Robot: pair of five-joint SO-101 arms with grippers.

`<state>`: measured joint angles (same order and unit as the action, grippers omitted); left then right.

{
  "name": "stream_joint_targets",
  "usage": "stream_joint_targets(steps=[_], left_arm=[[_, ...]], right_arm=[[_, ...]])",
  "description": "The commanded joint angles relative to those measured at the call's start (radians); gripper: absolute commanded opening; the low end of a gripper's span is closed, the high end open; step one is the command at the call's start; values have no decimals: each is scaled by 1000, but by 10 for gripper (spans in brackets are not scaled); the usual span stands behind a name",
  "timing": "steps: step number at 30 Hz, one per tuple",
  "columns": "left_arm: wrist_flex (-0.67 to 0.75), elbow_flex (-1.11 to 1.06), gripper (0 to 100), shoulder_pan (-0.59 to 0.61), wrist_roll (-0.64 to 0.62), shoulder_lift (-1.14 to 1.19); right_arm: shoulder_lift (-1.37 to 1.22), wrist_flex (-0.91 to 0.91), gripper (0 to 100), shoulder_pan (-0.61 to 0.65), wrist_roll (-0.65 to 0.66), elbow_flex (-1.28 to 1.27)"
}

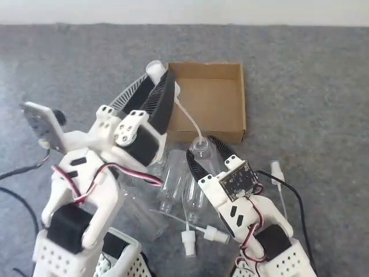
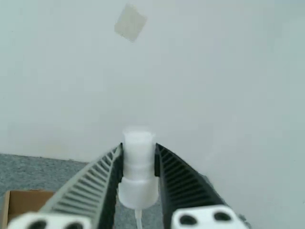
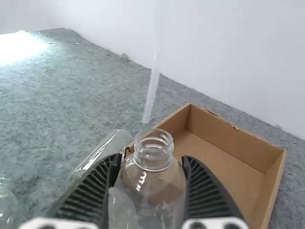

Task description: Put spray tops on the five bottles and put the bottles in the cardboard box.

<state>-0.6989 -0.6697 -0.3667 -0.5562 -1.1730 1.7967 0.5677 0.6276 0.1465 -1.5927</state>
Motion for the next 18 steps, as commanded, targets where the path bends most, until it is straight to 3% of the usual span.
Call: stream_joint_targets(steps=[1,9,18], left_arm=[[25,-21,12,2,12,-17],[132,-137,12,49,12,-17],[138,-176,12,55,12,-20]], right_arm=[[19,5,7,7,14,14],[19,7,7,7,12,12],[19,7,7,5,14,12]])
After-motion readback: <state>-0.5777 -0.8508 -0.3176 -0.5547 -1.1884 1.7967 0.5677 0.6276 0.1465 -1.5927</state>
